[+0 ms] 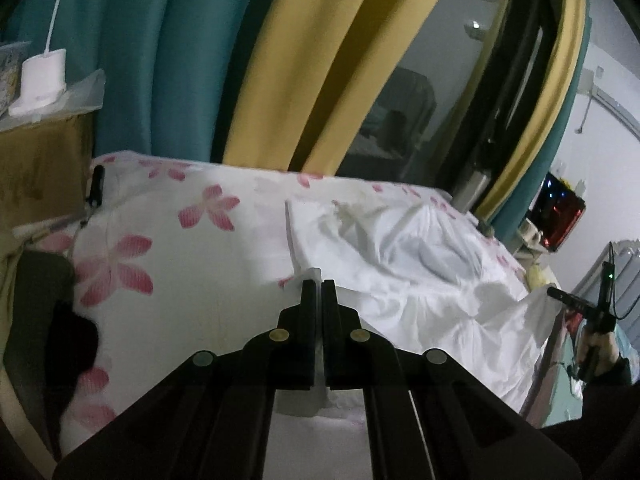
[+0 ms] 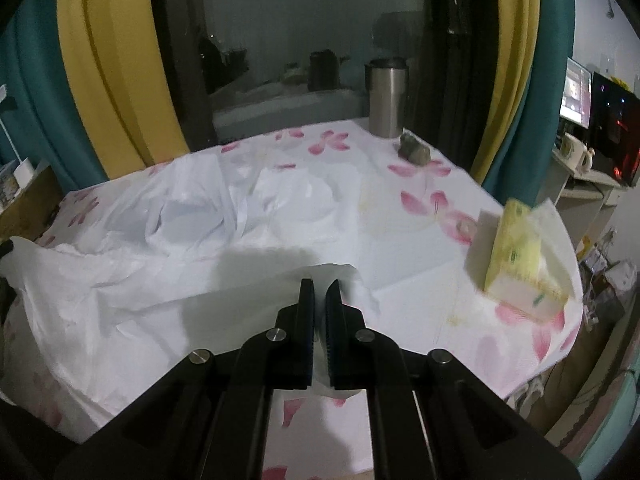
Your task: Fold large clothes
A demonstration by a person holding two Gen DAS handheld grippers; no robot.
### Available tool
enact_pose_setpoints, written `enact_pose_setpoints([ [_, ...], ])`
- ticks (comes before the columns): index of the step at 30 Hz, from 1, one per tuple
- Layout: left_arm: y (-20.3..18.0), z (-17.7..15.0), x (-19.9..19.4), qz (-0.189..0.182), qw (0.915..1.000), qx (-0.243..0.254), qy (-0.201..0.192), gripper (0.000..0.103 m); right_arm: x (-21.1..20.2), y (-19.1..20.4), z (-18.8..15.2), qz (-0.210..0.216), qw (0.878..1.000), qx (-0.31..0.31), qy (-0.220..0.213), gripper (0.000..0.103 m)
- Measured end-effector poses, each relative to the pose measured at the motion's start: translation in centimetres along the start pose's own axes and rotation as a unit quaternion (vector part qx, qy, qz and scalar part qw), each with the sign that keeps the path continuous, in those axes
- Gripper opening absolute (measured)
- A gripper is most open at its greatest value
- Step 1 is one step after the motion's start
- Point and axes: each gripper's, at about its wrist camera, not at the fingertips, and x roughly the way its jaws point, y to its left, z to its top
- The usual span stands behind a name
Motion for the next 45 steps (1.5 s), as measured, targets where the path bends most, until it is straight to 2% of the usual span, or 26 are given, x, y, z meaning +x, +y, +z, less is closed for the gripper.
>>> enact_pose_setpoints([
  [8,0.2,4.2,2.3,-0.004,0.9995,-0.004,-0.031,0.002,2.6,-2.1,4.6,-0.006,1.000,-0.010,-0.010,0.005],
  [20,3.1,8.8,9.7,0.018,0.9984,-0.028,-0.045,0.002,9.6,-4.6,9.9,0.007,1.000,-0.006,0.006,0.005],
  [25,6.1,8.8,14.4,0.036,0.9971,-0.062,-0.023,0.003,13.1,-5.9,11.0,0.024,0.999,0.014,0.024,0.005],
  [34,7.5,6.7,20.5,0.067,0.9956,-0.051,0.041,0.003,17.6,-6.0,10.6,0.001,0.999,0.018,0.048,0.006],
  [35,7.4,6.7,20.6,0.069,0.9954,-0.050,0.044,0.007,17.8,-5.8,10.6,-0.005,0.999,0.016,0.048,0.006],
  [36,7.2,6.7,20.3,0.070,0.9958,-0.044,0.040,0.021,17.8,-5.5,10.6,-0.013,0.999,0.010,0.047,0.007],
  [37,6.8,6.8,19.8,0.075,0.9961,-0.033,0.032,0.045,17.7,-5.3,10.7,-0.020,0.999,0.003,0.045,0.008],
  [38,6.2,7.0,19.3,0.082,0.9961,-0.020,0.024,0.056,17.3,-4.9,10.8,-0.032,0.999,-0.010,0.039,0.011],
  [39,5.6,7.2,18.5,0.090,0.9958,-0.007,0.012,0.062,16.8,-4.3,10.9,-0.045,0.998,-0.025,0.029,0.017],
  [40,4.8,7.5,17.8,0.095,0.9955,0.007,0.001,0.062,15.8,-3.5,11.0,-0.059,0.997,-0.047,0.015,0.021],
  [41,4.0,7.6,17.1,0.096,0.9951,0.022,-0.007,0.062,15.3,-3.0,11.1,-0.065,0.996,-0.059,0.007,0.037],
  [42,2.8,7.7,16.2,0.092,0.9947,0.042,-0.015,0.062,14.5,-2.4,11.2,-0.069,0.995,-0.071,-0.002,0.058],
  [44,0.8,7.5,15.3,0.076,0.9946,0.067,-0.023,0.062,12.6,-0.9,11.1,-0.066,0.993,-0.092,-0.031,0.078],
  [45,-0.7,7.2,15.0,0.059,0.9944,0.085,-0.020,0.062,11.8,-0.1,11.0,-0.059,0.992,-0.102,-0.043,0.079],
])
